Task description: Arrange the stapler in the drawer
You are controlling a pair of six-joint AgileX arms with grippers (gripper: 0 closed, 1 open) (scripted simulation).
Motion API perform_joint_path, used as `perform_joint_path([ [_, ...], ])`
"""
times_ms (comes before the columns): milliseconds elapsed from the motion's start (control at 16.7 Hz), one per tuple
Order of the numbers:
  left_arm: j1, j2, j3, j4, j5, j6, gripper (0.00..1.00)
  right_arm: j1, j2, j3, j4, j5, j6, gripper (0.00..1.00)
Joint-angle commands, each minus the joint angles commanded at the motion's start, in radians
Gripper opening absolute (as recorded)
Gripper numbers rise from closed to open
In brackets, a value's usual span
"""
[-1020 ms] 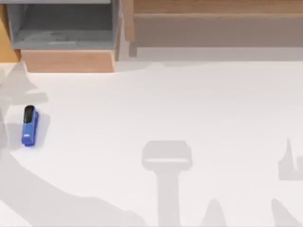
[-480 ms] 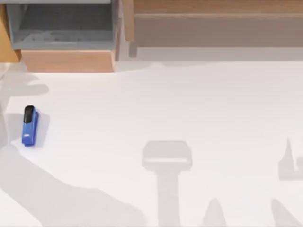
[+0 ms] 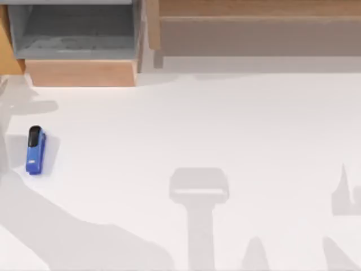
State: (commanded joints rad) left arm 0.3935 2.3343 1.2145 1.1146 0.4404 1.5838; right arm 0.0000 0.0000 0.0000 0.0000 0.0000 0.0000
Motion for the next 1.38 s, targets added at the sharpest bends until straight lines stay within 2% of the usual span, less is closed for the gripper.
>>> perform_joint_path([
  [360,0.0,0.0,0.0,0.0,0.0,0.0,0.02,0.0,0.0,0.0,0.0,0.0,0.0,1.0],
  [960,0.005,0.006,-0.005,-0.006,0.001,-0.004,0.0,0.0,0.0,0.0,0.0,0.0,0.0,1.0],
  [1380,0.06,-0.092,-0.226,0.106,0.054,-0.003,0.0,0.0,0.0,0.0,0.0,0.0,0.0,1.0],
])
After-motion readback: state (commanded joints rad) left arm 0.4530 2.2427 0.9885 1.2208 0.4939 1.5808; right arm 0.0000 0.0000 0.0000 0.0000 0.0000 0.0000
